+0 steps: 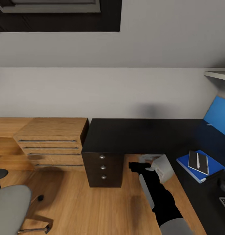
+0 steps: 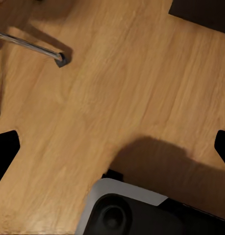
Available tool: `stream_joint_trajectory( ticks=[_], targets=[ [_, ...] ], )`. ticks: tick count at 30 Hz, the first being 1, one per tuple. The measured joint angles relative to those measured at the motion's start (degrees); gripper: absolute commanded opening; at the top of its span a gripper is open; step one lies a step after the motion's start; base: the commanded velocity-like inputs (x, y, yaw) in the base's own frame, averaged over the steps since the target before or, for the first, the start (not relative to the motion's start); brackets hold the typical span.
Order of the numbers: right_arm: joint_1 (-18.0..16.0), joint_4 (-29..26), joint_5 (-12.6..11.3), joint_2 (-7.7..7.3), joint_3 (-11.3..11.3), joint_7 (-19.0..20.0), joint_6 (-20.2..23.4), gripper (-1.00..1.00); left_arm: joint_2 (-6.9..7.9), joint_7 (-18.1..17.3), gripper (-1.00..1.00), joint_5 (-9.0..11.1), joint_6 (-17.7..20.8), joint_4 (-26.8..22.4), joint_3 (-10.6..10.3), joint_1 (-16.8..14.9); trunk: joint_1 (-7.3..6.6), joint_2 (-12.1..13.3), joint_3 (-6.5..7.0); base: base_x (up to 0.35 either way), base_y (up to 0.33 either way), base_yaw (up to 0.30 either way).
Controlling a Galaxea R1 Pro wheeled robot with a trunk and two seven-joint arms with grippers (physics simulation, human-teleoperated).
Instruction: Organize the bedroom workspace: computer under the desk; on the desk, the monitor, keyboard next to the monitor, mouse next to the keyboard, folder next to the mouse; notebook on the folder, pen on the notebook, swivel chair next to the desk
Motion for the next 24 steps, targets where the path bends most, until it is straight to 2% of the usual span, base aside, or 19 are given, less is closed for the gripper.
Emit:
stream_joint_trajectory(
  ticks=[2,3,6,7,13,17,20,21,24],
  targets=[
    [0.3,0.1,0.0,-0.01,1.2,-0.7,-0.8,1.0,0.02,0.0,1.0,0.0,0.0,0.0,0.0,0.0,0.0,0.0,0.0,-0.32,0.142,0.284],
    [0.9,0.6,0.0,0.0,2.9,-1.3,-1.9,1.0,0.06,0.0,1.0,0.1,0.0,0.3,0.0,0.0,0.0,0.0,0.0,-0.306,0.169,0.284],
    [1.4,1.8,0.0,-0.01,4.7,-1.8,-2.9,1.0,0.07,0.0,1.0,0.1,0.0,1.0,0.1,0.0,-0.01,0.0,0.0,-0.293,0.19,0.284],
    [1.6,3.0,0.0,0.0,6.4,-2.4,-4.3,1.0,0.08,-0.1,1.0,0.1,0.0,1.6,0.1,0.0,-0.01,0.0,0.0,-0.28,0.211,0.284],
    [2.1,4.6,-0.1,0.0,10.3,-5.2,-8.5,1.0,0.2,-0.2,1.0,0.1,0.1,2.4,0.2,0.0,-0.01,0.0,0.0,-0.276,0.209,0.276],
    [3.6,5.9,-0.3,-0.04,11.2,-6.1,-12.5,1.0,0.08,-0.2,1.0,0.0,0.1,2.6,0.2,0.0,-0.01,0.0,0.0,-0.288,0.179,0.244],
    [5.5,8.1,-0.2,-0.06,11.6,-6.5,-17.0,1.0,-0.07,-0.2,1.0,0.0,0.2,2.7,0.1,0.0,-0.01,0.0,0.0,-0.305,0.129,0.258],
    [8.0,12.1,0.0,-0.11,11.8,-7.2,-24.4,1.0,-0.18,-0.2,1.0,-0.1,0.2,2.8,0.0,0.0,0.0,0.0,0.0,-0.32,0.066,0.268],
    [9.7,16.3,0.1,-0.25,11.8,-8.5,-30.8,1.0,-0.21,-0.2,1.0,-0.1,0.2,2.8,0.0,0.0,0.0,0.0,0.06,-0.324,0.041,0.25]
  ],
)
